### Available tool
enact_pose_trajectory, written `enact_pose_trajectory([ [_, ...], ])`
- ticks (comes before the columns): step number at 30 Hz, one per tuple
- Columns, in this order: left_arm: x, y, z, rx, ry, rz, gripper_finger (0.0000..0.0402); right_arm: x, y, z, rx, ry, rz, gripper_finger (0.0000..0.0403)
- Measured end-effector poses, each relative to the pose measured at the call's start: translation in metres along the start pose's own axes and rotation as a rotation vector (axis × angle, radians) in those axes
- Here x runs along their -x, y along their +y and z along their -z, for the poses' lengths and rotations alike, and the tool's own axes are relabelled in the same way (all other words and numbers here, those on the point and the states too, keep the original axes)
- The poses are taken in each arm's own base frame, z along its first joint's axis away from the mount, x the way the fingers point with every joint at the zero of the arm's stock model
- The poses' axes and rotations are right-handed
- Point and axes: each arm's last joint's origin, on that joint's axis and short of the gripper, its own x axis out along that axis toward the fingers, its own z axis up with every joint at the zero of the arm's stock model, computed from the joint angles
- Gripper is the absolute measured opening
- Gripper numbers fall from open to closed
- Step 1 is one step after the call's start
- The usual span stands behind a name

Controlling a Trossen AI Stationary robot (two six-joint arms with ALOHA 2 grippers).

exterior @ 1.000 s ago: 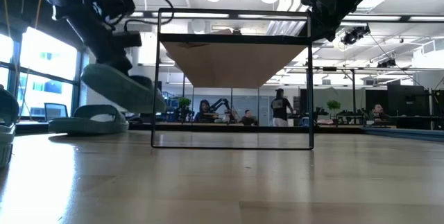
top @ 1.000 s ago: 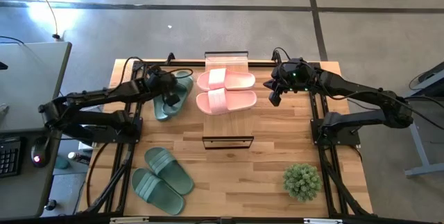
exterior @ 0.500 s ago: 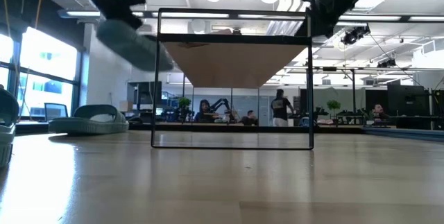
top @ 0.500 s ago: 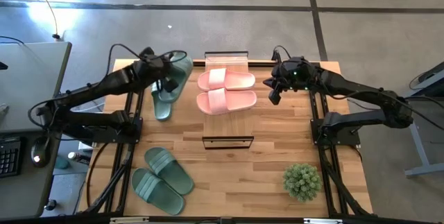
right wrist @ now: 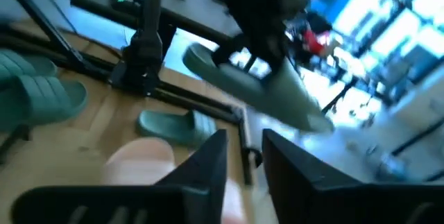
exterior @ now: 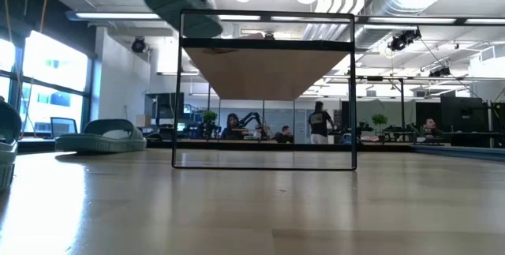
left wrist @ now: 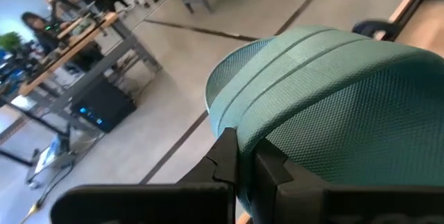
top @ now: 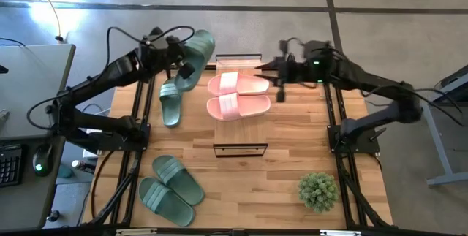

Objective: Pick and place slides into the shelf
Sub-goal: Put the green slide under the shelf

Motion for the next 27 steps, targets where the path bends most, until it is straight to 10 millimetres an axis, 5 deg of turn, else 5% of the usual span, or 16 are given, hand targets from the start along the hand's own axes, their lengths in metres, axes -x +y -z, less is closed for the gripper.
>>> enact_pose_trajectory([
  [8,-0.022,-0.003,-0.035,-0.021,-0.033,0.074,0.0,-0.081,0.018,-0.041,0.339,0.033,-0.021,0.0146],
  [16,-0.031,-0.004,-0.052,-0.016,-0.059,0.123,0.0,-0.132,0.048,-0.043,0.704,0.284,-0.025,0.0149],
  [27,-0.031,-0.005,-0.055,-0.003,-0.071,0.177,0.0,-0.152,0.053,-0.047,0.75,0.334,0.171,0.0149],
])
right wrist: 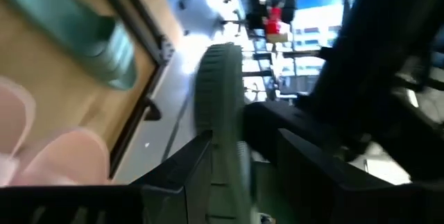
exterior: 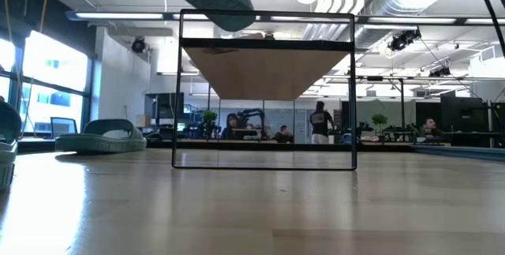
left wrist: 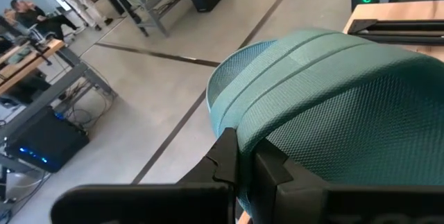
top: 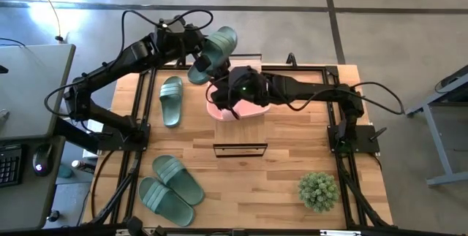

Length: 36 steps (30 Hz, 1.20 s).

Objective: Pick and place slides into the shelf
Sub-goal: Put the green slide under the shelf

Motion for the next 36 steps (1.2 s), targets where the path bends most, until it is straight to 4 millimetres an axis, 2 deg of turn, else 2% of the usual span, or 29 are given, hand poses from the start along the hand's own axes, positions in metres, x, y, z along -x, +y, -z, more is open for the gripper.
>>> enact_pose_trajectory([
  [5,0.0,-0.001,0.0,0.001,-0.007,0.019,0.0,0.004,0.001,-0.006,-0.039,-0.107,-0.035,0.0153],
  [11,0.0,-0.001,0.0,0.016,-0.012,0.035,0.0,0.007,0.004,-0.012,0.025,-0.138,-0.048,0.0192],
  [18,0.0,-0.001,-0.001,0.025,-0.023,0.042,0.0,0.004,0.008,-0.014,0.053,-0.109,-0.047,0.0222],
  [30,0.0,-0.001,-0.003,0.055,-0.042,0.047,0.0,-0.023,0.027,-0.02,0.107,0.054,0.014,0.0221],
  [36,0.0,-0.001,-0.003,0.061,-0.043,0.051,0.0,-0.027,0.025,-0.024,0.103,0.119,0.099,0.022],
])
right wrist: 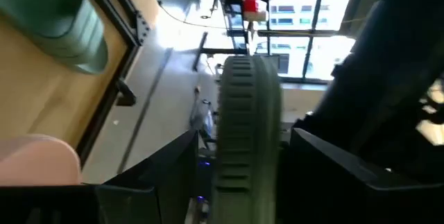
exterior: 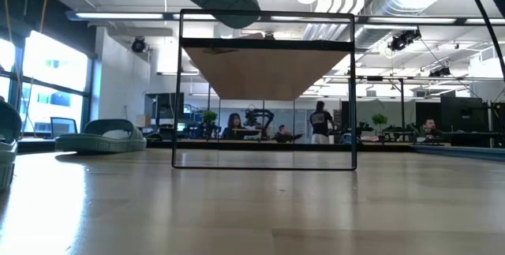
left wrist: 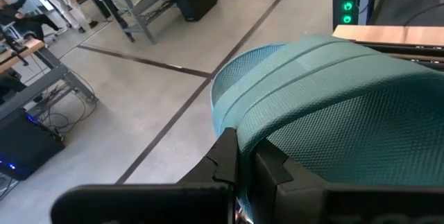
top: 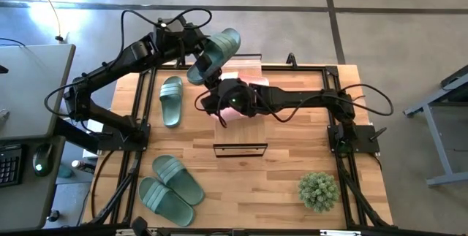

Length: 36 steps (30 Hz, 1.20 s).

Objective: Pick and place slides into the shelf
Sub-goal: Put the green slide under the shelf

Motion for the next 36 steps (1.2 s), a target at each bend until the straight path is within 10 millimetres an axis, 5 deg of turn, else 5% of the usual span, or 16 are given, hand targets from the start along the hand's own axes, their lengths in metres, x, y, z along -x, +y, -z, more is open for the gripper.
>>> enact_pose_trajectory([
  [13,0.0001,0.0002,-0.0006,0.003,-0.006,-0.002,0.0,0.0001,-0.0023,-0.0034,-0.044,-0.1,0.006,0.0213],
  [26,0.0,-0.0005,-0.0011,-0.009,-0.016,0.022,0.0009,-0.0034,0.003,-0.0023,-0.093,-0.012,0.002,0.0039],
  [36,0.0003,-0.0025,-0.0025,-0.131,-0.052,0.095,0.0089,-0.0037,0.0033,-0.0005,-0.116,0.034,0.008,0.0035],
])
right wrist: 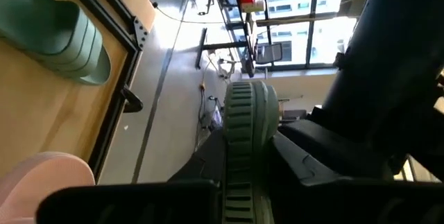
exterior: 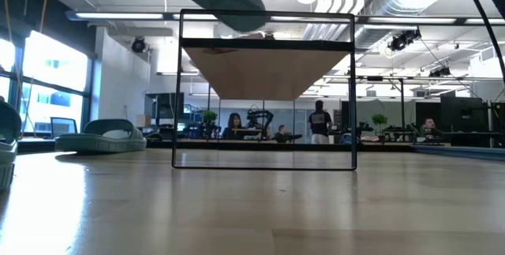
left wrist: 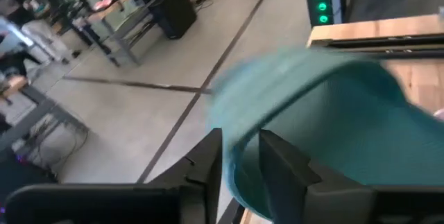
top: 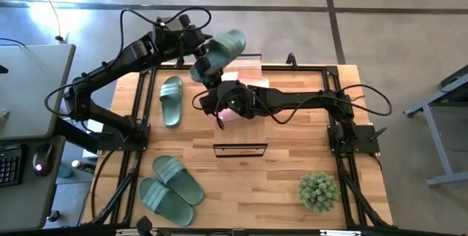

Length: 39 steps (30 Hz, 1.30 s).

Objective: Pick and place slides into the shelf
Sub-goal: Put the green slide under the shelf

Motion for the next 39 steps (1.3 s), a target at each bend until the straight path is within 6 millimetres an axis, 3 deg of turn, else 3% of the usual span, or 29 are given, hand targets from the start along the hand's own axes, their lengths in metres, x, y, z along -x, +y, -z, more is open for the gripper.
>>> enact_pose_trajectory([
  [5,0.003,0.0,-0.001,-0.03,-0.015,0.018,0.013,0.002,-0.002,0.002,-0.021,0.024,0.001,0.0035],
  [12,0.023,0.006,-0.008,-0.021,-0.087,-0.01,0.0163,0.025,-0.026,0.021,-0.182,0.003,-0.053,0.0035],
  [19,0.047,0.011,-0.013,-0.07,-0.144,-0.043,0.0168,0.072,-0.079,0.068,-0.397,0.076,-0.008,0.0035],
  [23,0.055,0.011,-0.015,-0.077,-0.193,0.003,0.0168,0.109,-0.114,0.105,-0.645,-0.022,-0.026,0.0035],
  [29,0.049,0.005,-0.016,-0.15,-0.264,0.168,0.0168,0.171,-0.159,0.153,-0.823,-0.165,0.059,0.0034],
  [34,0.029,-0.006,-0.003,-0.142,-0.329,0.253,0.0168,0.208,-0.176,0.168,-0.878,-0.355,0.059,0.0034],
  [39,0.008,-0.013,0.017,-0.068,-0.431,0.334,0.0168,0.229,-0.185,0.175,-0.896,-0.509,0.058,0.0034],
])
